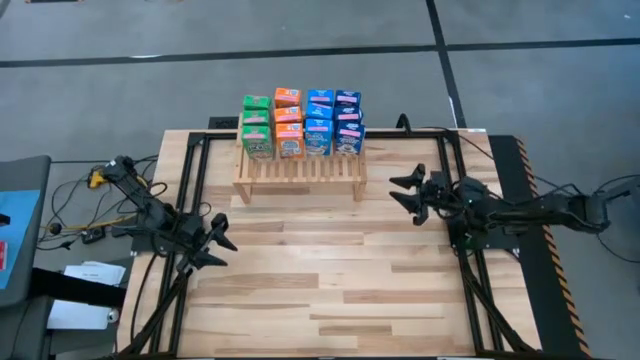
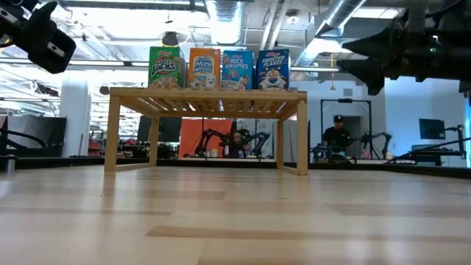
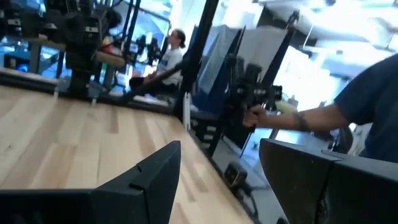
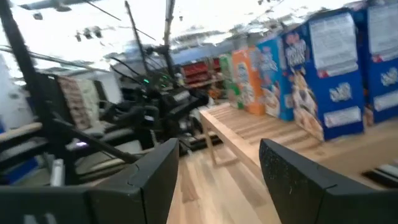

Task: Stack cereal on shelf
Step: Return to Home Position

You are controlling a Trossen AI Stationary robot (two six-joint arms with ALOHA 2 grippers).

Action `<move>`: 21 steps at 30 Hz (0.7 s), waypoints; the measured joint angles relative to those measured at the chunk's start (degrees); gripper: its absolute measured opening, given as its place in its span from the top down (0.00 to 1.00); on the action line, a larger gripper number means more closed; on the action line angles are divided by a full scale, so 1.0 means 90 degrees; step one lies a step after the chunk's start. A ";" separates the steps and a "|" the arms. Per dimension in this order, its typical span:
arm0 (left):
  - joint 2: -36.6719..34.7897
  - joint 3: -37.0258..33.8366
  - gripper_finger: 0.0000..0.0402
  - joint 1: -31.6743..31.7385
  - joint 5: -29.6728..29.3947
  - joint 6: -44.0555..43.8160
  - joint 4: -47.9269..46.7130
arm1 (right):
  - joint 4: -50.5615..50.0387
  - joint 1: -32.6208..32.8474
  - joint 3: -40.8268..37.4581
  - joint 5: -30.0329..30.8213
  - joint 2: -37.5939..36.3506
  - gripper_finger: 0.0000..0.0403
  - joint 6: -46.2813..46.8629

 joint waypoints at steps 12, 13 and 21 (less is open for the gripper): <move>0.0001 -0.0008 0.48 0.0000 -0.0381 0.0177 -0.0199 | -0.0176 0.0568 -0.0007 0.1284 0.0778 0.38 0.0639; 0.0001 -0.0008 0.48 0.0000 -0.0494 0.0191 -0.0209 | -0.0212 0.0570 -0.0008 0.1278 0.0821 0.38 0.0788; 0.0004 -0.0012 0.48 0.0002 -0.0639 -0.0437 -0.1217 | -0.1022 0.0593 -0.0015 0.1244 0.1088 0.38 0.0896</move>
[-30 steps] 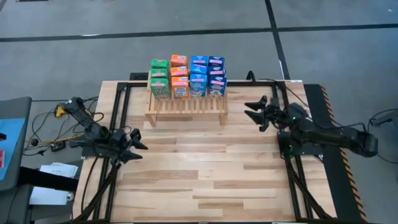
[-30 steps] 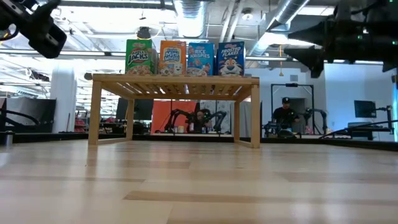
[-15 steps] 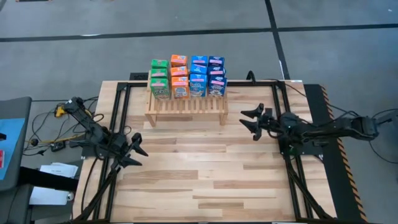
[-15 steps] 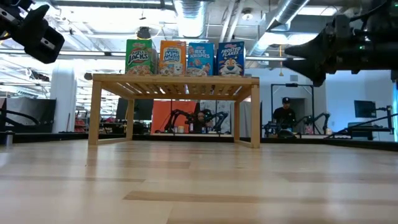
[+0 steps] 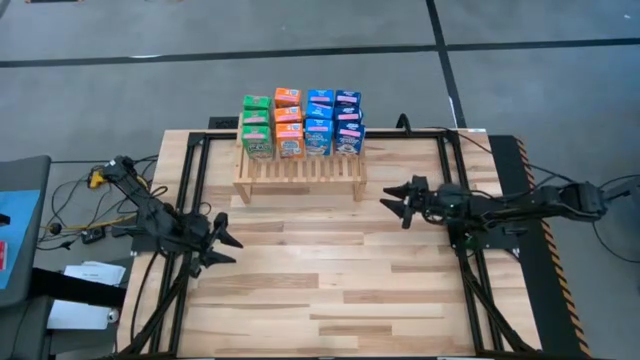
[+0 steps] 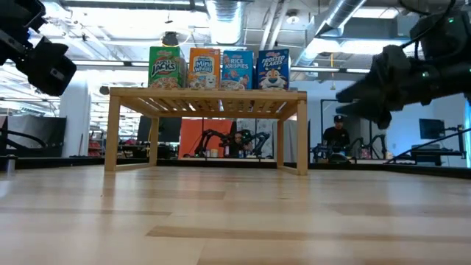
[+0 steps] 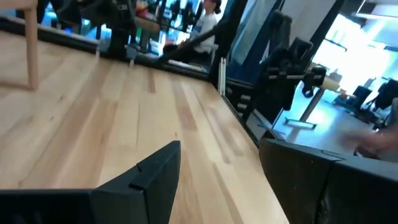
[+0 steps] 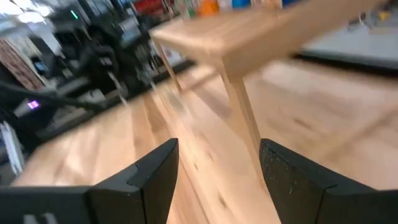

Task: Stack cereal on shelf
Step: Return to Home Position

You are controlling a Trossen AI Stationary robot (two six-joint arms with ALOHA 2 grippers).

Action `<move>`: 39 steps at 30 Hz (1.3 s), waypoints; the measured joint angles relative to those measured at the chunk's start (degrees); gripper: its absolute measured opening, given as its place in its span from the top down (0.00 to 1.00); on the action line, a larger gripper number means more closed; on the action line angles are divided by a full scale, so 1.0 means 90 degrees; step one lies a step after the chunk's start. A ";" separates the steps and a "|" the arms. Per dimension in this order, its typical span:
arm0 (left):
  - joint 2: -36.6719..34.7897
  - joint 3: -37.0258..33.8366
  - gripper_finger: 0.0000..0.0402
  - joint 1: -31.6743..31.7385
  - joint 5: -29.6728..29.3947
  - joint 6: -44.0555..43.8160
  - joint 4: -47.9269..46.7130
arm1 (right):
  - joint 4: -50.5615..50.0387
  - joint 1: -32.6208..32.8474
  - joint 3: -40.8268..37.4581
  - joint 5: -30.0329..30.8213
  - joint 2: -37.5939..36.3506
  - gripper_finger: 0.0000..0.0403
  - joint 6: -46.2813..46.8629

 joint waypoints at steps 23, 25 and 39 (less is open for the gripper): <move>0.0049 0.0086 0.48 -0.0002 0.0003 -0.0074 -0.0282 | -0.2812 -0.0002 -0.0012 -0.0007 0.0200 0.38 0.0002; 0.0049 0.0088 0.48 -0.0002 0.0001 -0.0081 -0.0284 | -0.2815 -0.0002 -0.0012 -0.0007 0.0200 0.38 0.0002; 0.0049 0.0093 0.48 -0.0002 -0.0004 -0.0086 -0.0287 | -0.2813 -0.0005 -0.0012 -0.0010 0.0200 0.38 0.0002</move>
